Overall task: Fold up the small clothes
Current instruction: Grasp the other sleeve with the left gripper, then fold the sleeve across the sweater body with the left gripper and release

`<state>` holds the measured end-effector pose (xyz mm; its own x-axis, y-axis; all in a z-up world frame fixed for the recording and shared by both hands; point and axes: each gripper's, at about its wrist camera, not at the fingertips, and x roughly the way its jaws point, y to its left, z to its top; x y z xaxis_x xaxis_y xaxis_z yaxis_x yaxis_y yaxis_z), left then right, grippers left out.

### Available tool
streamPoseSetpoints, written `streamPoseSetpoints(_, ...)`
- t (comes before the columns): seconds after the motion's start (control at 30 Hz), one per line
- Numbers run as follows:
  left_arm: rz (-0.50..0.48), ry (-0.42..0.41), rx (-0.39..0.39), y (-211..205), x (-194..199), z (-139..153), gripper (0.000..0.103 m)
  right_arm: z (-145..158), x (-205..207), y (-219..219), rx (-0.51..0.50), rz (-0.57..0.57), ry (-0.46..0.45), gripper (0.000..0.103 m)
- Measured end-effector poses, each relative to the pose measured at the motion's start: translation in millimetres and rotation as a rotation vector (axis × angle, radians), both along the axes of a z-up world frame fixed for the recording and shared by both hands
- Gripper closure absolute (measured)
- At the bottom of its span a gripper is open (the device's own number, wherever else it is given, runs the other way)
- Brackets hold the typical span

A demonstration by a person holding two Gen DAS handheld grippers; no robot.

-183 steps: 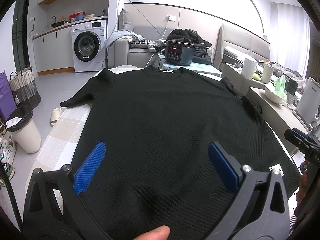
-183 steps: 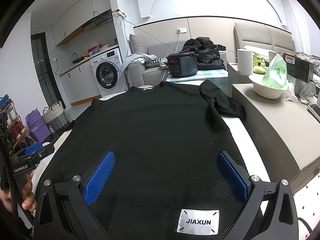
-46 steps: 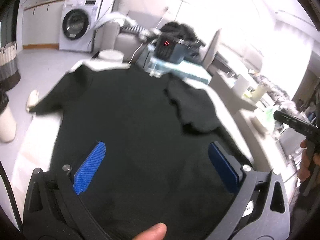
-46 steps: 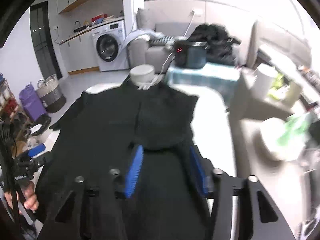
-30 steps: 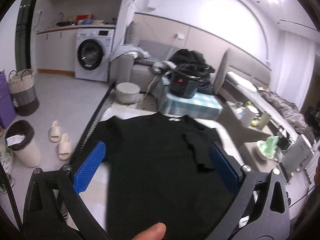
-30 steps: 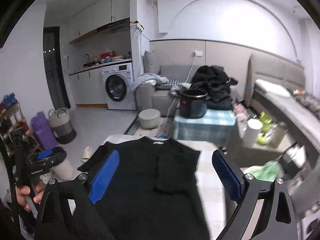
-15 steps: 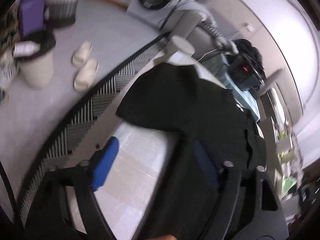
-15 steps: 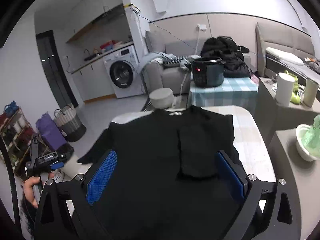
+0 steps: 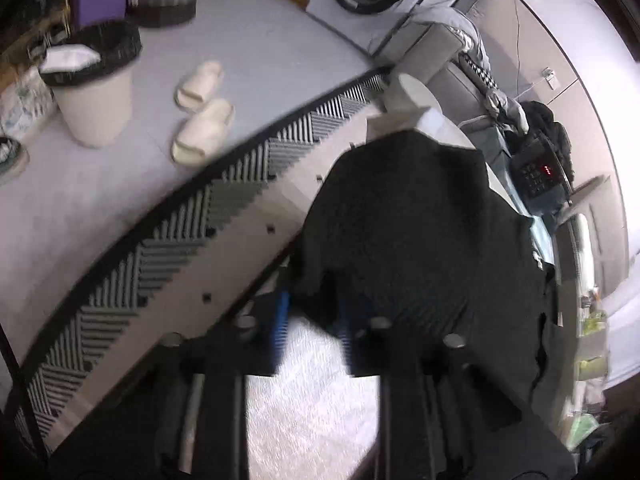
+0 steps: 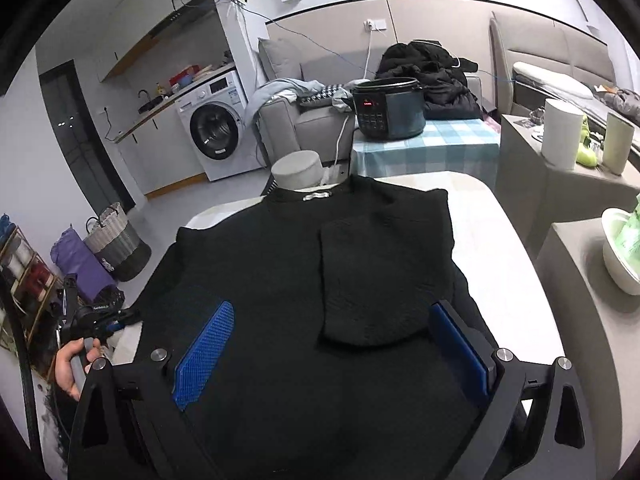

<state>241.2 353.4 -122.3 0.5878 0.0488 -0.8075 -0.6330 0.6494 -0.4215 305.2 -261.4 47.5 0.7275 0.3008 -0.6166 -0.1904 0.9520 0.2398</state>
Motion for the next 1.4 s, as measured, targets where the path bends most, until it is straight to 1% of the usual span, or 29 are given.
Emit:
streamPoseSetpoints(0.07, 0.022, -0.041, 0.022, -2.4, -0.2, 7.9, 0.098, -3.7, 2.0, -3.6, -0.001, -0.008, 0.007, 0.003)
streamPoseSetpoints(0.13, 0.017, -0.085, 0.045, -6.8, 0.8, 22.1, 0.098, -7.6, 3.9, -8.6, 0.006, -0.017, 0.018, 0.003)
streamPoseSetpoints(0.27, -0.056, -0.181, 0.137, -37.0, 11.7, 67.6, 0.098, -13.4, 4.4, -20.4, 0.023, -0.033, 0.030, 0.003)
streamPoseSetpoints(0.3, -0.092, -0.208, 0.169, -54.5, 18.9, 83.9, 0.098, -13.9, 3.9, -23.7, 0.023, -0.037, 0.031, 0.003)
streamPoseSetpoints(0.4, -0.189, -0.264, 0.216, -97.7, 38.1, 114.8, 0.098, -15.5, 1.9, -32.5, 0.030, -0.049, 0.035, 0.003)
streamPoseSetpoints(0.5, -0.353, -0.302, 0.245, -163.5, 65.8, 135.3, 0.098, -16.7, -0.3, -41.7, 0.041, -0.062, 0.035, 0.003)
streamPoseSetpoints(0.53, -0.440, -0.305, 0.247, -194.6, 78.0, 135.9, 0.098, -16.8, -0.6, -43.9, 0.041, -0.065, 0.038, 0.003)
streamPoseSetpoints(0.57, -0.485, -0.300, 0.246, -213.9, 83.8, 135.8, 0.098, -18.1, -0.5, -47.7, 0.040, -0.073, 0.043, 0.003)
streamPoseSetpoints(0.6, -0.559, -0.282, 0.238, -239.3, 93.3, 131.2, 0.098, -18.8, -0.8, -50.2, 0.040, -0.079, 0.049, 0.003)
streamPoseSetpoints(0.63, -0.630, -0.253, 0.228, -264.5, 103.8, 122.2, 0.098, -20.1, -0.8, -54.0, 0.043, -0.084, 0.053, 0.003)
streamPoseSetpoints(0.67, -0.661, -0.225, 0.226, -281.3, 109.6, 114.3, 0.097, -20.9, -1.1, -57.2, 0.045, -0.091, 0.055, 0.003)
streamPoseSetpoints(0.73, -0.725, -0.119, 0.206, -309.4, 117.5, 90.9, 0.092, -23.9, -1.7, -62.9, 0.041, -0.107, 0.067, 0.003)
streamPoseSetpoints(0.77, -0.737, -0.101, 0.189, -315.0, 116.5, 85.1, 0.092, -24.8, -1.8, -65.3, 0.042, -0.113, 0.071, 0.003)
streamPoseSetpoints(0.8, -0.737, -0.104, 0.172, -316.9, 111.9, 80.3, 0.088, -26.7, -1.9, -69.3, 0.046, -0.120, 0.079, 0.003)
streamPoseSetpoints(0.83, -0.731, -0.104, 0.161, -314.3, 105.5, 78.9, 0.081, -28.0, -1.7, -72.6, 0.051, -0.122, 0.084, 0.003)
streamPoseSetpoints(0.87, -0.722, -0.102, 0.153, -311.3, 99.9, 78.7, 0.077, -28.4, -1.6, -75.4, 0.055, -0.124, 0.087, 0.003)
streamPoseSetpoints(0.93, -0.710, -0.124, 0.125, -298.6, 86.0, 84.5, 0.064, -29.6, -0.3, -80.6, 0.063, -0.131, 0.088, 0.003)
streamPoseSetpoints(0.97, -0.687, -0.131, 0.129, -289.4, 81.1, 88.2, 0.060, -30.4, 0.0, -82.1, 0.067, -0.134, 0.089, 0.003)
streamPoseSetpoints(1.0, -0.657, -0.137, 0.132, -278.7, 72.7, 85.5, 0.052, -31.0, 0.8, -83.5, 0.076, -0.135, 0.088, 0.003)
streamPoseSetpoints(1.03, -0.633, -0.144, 0.134, -271.4, 72.5, 86.4, 0.049, -31.6, 2.3, -84.5, 0.086, -0.134, 0.089, 0.003)
streamPoseSetpoints(1.1, -0.595, -0.137, 0.147, -255.4, 78.3, 84.2, 0.049, -33.6, 4.0, -86.1, 0.101, -0.135, 0.090, 0.003)
streamPoseSetpoints(1.17, -0.569, -0.120, 0.135, -238.7, 80.2, 69.3, 0.049, -36.2, 6.0, -85.8, 0.107, -0.135, 0.098, 0.003)
streamPoseSetpoints(1.23, -0.573, -0.103, 0.129, -238.4, 100.2, 61.4, 0.049, -40.3, 7.7, -86.3, 0.107, -0.134, 0.111, 0.003)
streamPoseSetpoints(1.33, -0.575, -0.121, 0.139, -246.7, 133.9, 53.8, 0.049, -45.6, 8.5, -86.8, 0.099, -0.134, 0.128, 0.003)
streamPoseSetpoints(1.37, -0.578, -0.123, 0.135, -251.7, 145.8, 51.5, 0.049, -47.7, 8.5, -87.3, 0.096, -0.136, 0.134, 0.003)
streamPoseSetpoints(1.4, -0.597, -0.120, 0.109, -264.0, 162.5, 47.7, 0.049, -49.7, 8.8, -87.6, 0.093, -0.138, 0.142, 0.003)
